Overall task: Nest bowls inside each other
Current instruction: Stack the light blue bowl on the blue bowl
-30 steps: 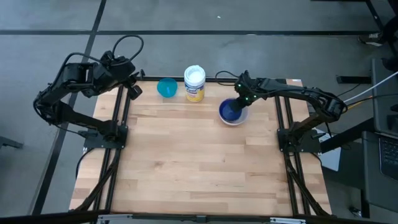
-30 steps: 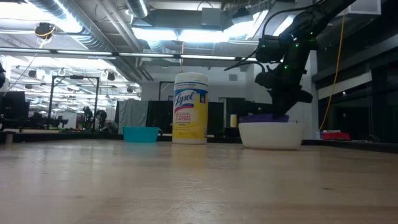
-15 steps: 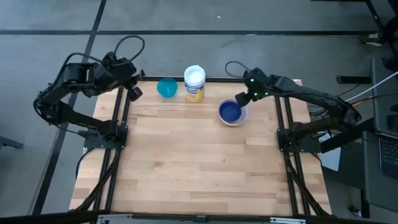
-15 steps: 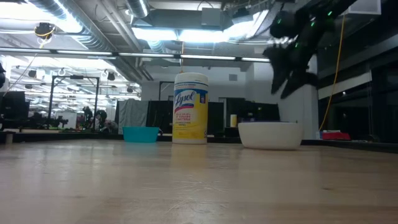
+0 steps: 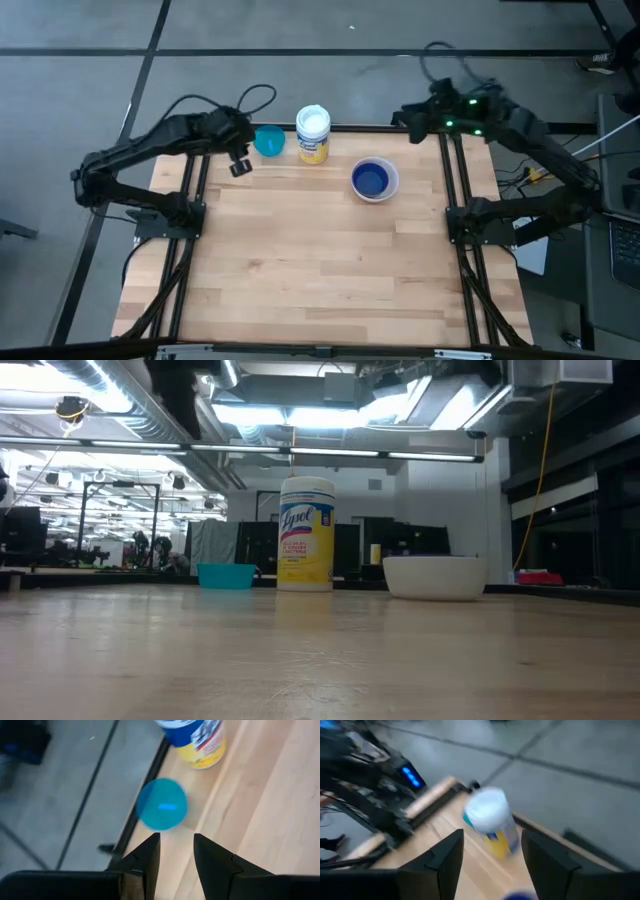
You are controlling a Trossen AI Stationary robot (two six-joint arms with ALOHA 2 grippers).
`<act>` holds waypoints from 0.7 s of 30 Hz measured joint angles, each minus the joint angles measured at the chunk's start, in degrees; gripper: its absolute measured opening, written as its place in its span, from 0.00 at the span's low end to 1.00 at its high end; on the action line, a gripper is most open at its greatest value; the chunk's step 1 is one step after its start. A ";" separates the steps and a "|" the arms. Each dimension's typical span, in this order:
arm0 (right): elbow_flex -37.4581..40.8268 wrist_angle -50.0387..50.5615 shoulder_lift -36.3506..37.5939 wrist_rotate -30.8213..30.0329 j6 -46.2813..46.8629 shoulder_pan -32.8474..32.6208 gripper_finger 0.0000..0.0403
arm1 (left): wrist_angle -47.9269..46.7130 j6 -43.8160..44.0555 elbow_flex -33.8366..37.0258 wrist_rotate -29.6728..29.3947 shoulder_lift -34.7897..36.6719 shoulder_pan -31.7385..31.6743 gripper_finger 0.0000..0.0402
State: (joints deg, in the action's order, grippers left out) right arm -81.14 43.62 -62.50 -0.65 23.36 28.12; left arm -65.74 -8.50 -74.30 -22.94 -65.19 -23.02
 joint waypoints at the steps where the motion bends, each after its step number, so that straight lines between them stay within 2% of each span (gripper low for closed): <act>1: -2.01 0.33 -0.01 -0.24 -0.86 -0.63 0.49 | 2.66 -1.34 1.64 1.99 -0.01 -1.06 0.28; 4: -6.36 1.65 0.00 -0.41 -2.04 -2.28 0.47 | 8.74 -4.01 5.54 8.15 -0.77 -3.80 0.28; 8: -8.81 2.71 -0.04 -0.19 -2.83 -3.94 0.48 | 10.00 -8.83 7.84 13.21 -3.36 -6.95 0.28; 13: -8.94 2.75 -0.47 -0.08 -2.80 -5.55 0.50 | 10.68 -16.02 9.30 13.67 -7.91 -10.08 0.28; 17: -8.94 2.77 -1.49 -0.02 -2.79 -6.86 0.51 | 13.95 -15.70 9.33 13.13 -12.07 -14.59 0.28; 21: -8.94 2.73 -2.87 0.00 -2.78 -8.37 0.50 | 19.14 -13.47 9.33 16.08 -15.74 -21.82 0.29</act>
State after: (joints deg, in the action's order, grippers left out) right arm -90.08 46.35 -65.37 -0.64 20.58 19.75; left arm -46.60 -21.97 -64.97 -6.86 -80.94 -44.84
